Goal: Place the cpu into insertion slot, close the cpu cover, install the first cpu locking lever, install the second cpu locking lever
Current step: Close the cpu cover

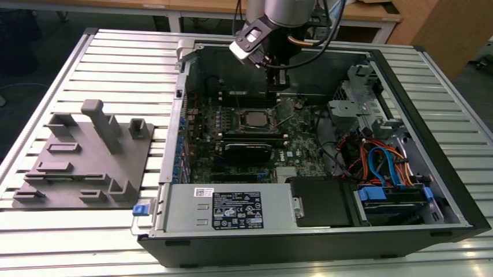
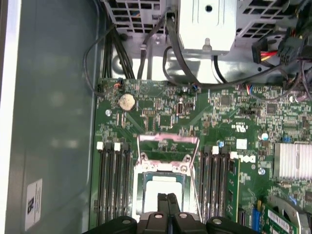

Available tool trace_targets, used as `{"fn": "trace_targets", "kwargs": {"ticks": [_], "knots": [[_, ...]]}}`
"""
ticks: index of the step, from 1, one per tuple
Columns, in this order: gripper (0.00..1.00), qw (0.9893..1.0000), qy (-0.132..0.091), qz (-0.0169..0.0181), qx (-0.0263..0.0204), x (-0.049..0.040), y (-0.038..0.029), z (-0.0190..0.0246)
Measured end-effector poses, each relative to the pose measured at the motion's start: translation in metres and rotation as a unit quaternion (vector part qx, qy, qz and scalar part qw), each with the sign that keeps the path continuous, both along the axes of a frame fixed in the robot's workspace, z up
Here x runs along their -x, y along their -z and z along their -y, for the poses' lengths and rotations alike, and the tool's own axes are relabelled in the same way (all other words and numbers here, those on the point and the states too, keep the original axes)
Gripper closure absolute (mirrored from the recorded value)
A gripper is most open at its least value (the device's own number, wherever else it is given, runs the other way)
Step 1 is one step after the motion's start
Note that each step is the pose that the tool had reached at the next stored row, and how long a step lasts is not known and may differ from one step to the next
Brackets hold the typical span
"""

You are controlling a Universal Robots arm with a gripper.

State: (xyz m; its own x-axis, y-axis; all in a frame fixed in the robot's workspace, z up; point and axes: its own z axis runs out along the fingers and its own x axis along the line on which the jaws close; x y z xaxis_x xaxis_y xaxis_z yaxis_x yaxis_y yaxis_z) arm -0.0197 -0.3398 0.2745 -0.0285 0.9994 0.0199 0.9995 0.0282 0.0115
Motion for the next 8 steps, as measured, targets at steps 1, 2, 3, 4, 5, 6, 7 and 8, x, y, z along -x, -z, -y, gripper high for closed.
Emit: {"fn": "trace_targets", "kwargs": {"ticks": [1,2,3,4,5,6,7,8], "knots": [[0.9,1.0,0.0,-0.0001,0.0001,-0.0023,0.0,0.0],[0.9,1.0,0.0,-0.0002,0.0,-0.0047,0.0001,0.0],[0.9,1.0,0.0,-0.0004,0.0,-0.0073,0.0001,0.0],[0.9,1.0,-0.001,-0.0007,0.0,-0.0101,0.0001,0.0],[0.9,1.0,-0.003,-0.0009,0.0,-0.0119,0.0002,0.0],[0.9,1.0,-0.004,-0.0011,0.0001,-0.0129,0.0002,0.0],[0.9,1.0,-0.005,-0.0012,0.0001,-0.0137,0.0004,0.0001],[0.9,1.0,-0.006,-0.0013,0.0,-0.0142,0.0005,0.0002]]}}
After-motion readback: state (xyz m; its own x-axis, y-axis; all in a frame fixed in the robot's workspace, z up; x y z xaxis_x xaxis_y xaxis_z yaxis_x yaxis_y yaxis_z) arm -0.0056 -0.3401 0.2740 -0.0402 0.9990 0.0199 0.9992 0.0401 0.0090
